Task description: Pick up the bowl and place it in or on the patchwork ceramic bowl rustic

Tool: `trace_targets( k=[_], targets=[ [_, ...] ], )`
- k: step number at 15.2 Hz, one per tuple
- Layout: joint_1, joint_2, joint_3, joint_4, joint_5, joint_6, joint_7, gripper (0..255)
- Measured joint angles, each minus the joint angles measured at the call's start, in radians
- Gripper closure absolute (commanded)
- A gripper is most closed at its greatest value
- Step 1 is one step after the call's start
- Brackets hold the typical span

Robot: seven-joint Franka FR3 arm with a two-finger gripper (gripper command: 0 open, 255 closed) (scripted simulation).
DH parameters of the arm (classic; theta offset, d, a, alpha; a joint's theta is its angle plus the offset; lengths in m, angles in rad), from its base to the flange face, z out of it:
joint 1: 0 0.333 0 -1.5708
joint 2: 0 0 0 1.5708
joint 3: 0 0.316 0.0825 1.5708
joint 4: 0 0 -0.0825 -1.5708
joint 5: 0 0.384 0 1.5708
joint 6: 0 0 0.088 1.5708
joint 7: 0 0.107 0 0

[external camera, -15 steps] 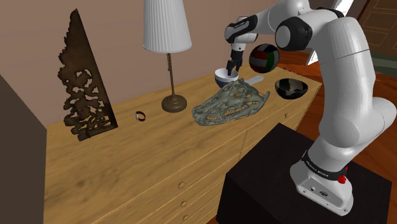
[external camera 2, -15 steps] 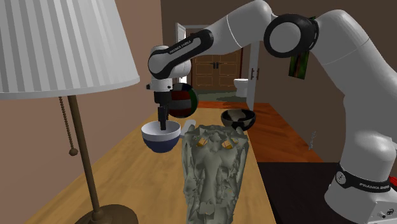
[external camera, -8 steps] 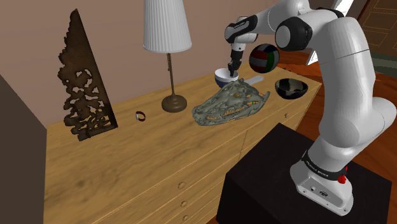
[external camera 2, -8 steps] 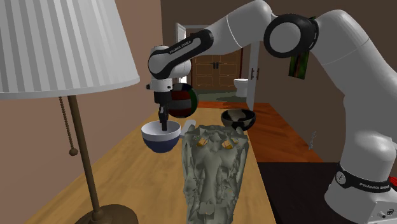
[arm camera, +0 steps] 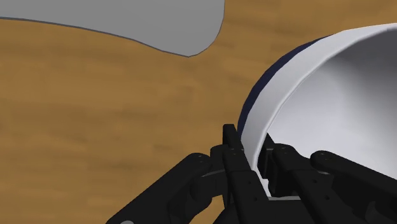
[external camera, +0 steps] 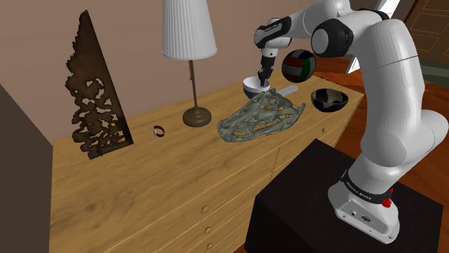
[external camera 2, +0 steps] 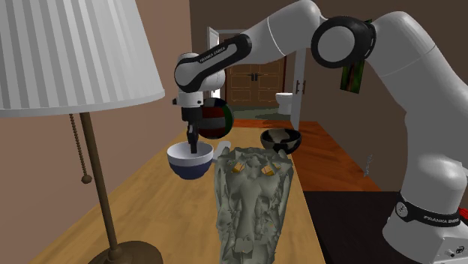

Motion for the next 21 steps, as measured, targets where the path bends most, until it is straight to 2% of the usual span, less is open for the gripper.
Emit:
trace_targets(
  k=[12,21],
  targets=[
    [0.0,-0.05,-0.008,0.072,-0.015,-0.12,0.019,255],
    [-0.013,-0.052,-0.011,0.189,-0.02,-0.238,0.03,255]
  ],
)
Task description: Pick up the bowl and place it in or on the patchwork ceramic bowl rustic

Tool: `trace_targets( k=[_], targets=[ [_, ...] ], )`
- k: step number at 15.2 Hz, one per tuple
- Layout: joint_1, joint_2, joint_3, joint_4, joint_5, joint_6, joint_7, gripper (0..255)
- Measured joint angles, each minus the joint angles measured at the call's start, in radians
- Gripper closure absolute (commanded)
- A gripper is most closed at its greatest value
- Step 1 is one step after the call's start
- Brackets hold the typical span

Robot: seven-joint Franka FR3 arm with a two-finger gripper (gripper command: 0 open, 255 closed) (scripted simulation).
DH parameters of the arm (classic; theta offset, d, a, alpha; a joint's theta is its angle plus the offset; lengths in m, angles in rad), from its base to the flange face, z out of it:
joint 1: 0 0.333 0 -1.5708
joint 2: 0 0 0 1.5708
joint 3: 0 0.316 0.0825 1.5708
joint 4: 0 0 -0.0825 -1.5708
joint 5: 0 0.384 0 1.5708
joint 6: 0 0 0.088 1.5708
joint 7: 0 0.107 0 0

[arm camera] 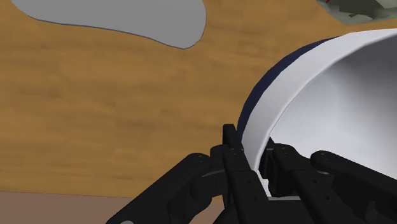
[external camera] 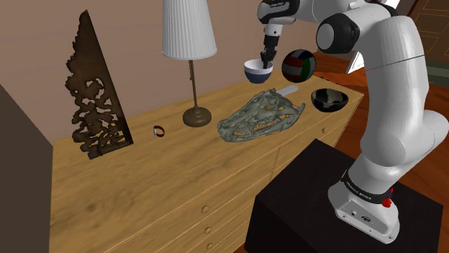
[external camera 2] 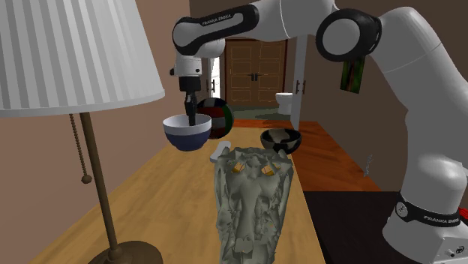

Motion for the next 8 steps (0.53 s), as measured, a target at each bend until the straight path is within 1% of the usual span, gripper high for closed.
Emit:
trace_targets(
  k=[5,8],
  targets=[
    [-0.004,-0.004,-0.001,0.062,-0.002,-0.065,0.01,255],
    [-0.014,0.009,0.0,0.126,-0.001,-0.115,0.013,255]
  ],
)
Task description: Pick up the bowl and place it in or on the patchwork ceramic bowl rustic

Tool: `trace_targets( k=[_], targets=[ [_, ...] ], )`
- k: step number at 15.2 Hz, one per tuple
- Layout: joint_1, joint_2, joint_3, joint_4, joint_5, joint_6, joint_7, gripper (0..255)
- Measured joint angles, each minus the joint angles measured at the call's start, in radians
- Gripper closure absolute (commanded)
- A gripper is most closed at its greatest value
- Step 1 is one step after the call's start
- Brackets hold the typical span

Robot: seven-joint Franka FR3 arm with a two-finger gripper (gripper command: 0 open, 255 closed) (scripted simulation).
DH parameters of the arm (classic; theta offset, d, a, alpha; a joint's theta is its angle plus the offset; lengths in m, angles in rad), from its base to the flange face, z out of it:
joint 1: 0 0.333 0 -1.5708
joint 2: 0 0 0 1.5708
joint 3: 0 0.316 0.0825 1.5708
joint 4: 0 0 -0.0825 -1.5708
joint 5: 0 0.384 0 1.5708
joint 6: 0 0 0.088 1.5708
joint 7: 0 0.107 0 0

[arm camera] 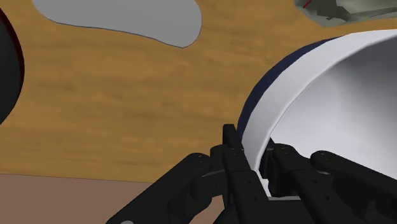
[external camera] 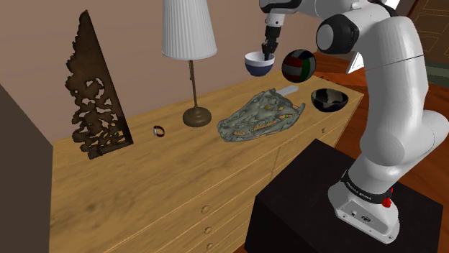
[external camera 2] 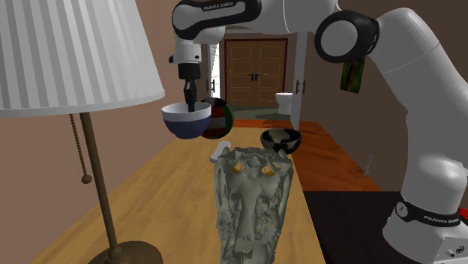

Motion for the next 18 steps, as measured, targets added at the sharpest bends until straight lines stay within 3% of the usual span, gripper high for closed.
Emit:
trace_targets(
  k=[3,4,7,18],
  targets=[
    [-0.005,0.009,0.001,0.056,0.001,-0.045,0.007,255],
    [-0.006,-0.012,-0.002,0.028,-0.002,-0.04,0.0,255],
    [-0.006,-0.127,-0.02,-0.152,-0.019,0.021,-0.043,255],
    [-0.078,-0.405,-0.096,-0.542,-0.08,0.123,-0.224,255]
  ],
)
